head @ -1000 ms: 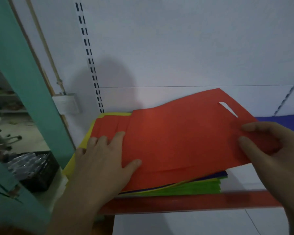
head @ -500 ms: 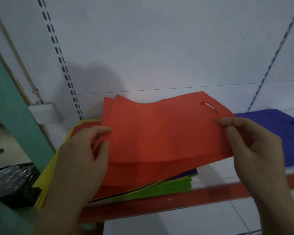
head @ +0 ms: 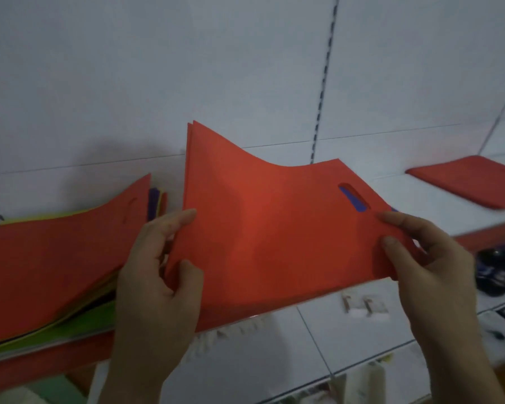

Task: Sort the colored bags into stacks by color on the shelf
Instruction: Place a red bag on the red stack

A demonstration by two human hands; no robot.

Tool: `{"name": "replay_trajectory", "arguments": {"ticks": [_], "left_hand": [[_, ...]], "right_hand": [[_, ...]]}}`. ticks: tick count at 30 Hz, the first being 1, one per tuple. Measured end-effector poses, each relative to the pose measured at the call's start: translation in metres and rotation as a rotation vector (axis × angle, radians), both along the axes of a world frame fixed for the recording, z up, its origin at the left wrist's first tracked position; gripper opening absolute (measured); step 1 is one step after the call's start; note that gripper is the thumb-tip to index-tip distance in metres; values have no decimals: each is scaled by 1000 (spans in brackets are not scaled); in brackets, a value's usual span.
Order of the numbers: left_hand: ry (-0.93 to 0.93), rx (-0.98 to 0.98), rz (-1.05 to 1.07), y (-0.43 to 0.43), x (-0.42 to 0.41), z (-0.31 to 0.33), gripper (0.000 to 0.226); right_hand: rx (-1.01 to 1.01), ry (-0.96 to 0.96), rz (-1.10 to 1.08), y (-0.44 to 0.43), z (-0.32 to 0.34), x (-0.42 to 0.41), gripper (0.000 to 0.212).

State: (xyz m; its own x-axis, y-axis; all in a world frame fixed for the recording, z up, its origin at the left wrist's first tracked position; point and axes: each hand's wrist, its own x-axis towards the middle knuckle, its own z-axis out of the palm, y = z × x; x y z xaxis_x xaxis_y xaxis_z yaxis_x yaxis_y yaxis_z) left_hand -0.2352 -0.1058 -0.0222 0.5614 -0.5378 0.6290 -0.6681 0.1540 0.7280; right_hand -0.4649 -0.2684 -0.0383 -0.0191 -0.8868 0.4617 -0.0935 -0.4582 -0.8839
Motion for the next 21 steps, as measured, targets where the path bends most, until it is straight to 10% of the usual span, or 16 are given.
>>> {"name": "replay_trajectory", "arguments": {"ticks": [21], "left_hand": [[-10,110,-122,-261,-246,-31,52]], "right_hand": [[62,205,-294,-186,-15,-276,26]]}}
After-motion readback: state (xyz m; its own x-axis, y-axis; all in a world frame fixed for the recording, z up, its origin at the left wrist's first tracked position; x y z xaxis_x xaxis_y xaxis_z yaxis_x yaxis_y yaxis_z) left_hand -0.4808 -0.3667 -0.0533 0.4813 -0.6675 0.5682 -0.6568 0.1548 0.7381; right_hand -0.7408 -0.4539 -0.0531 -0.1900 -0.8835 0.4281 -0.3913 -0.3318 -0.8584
